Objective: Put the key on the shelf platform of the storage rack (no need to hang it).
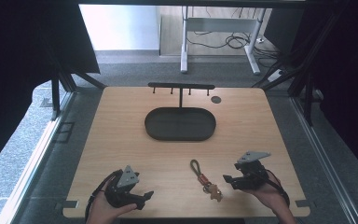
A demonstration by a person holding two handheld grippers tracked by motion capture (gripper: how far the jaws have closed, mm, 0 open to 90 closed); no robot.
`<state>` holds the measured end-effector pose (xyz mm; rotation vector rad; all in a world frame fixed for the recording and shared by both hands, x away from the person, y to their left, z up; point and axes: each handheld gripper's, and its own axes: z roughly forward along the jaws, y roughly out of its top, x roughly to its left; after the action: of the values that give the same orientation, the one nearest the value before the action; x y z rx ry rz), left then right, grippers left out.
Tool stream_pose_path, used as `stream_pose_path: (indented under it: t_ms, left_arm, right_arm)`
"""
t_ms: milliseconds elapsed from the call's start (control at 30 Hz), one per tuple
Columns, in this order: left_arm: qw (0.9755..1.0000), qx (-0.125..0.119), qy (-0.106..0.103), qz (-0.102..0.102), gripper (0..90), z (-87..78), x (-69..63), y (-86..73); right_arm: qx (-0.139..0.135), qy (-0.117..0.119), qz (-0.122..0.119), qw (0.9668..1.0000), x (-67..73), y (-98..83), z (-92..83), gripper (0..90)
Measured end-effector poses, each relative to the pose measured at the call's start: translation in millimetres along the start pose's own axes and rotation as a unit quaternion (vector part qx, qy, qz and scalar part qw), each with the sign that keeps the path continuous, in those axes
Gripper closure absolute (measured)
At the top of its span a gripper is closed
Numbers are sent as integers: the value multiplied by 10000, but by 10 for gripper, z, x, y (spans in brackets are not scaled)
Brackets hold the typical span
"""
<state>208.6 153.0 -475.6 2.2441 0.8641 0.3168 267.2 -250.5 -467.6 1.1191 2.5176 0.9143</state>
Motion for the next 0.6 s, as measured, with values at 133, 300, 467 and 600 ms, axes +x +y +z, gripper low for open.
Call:
stream_pose_path:
  t_ms: [133, 300, 467, 600]
  left_arm:
    - [10000, 8, -15, 1, 193, 7, -1, 3]
    - [10000, 28, -45, 8, 193, 22, 12, 0]
    - [10000, 28, -66, -23, 193, 35, 28, 0]
    - [9999, 60, -121, -16, 193, 69, 33, 3]
  right_arm:
    - [57, 53, -81, 9999, 55, 81, 35, 347]
    - [157, 107, -201, 9996, 129, 151, 108, 348]
    - [249, 177, -321, 9990, 188, 198, 192, 352]
    - [340, 233, -379, 9984, 222, 233, 275, 358]
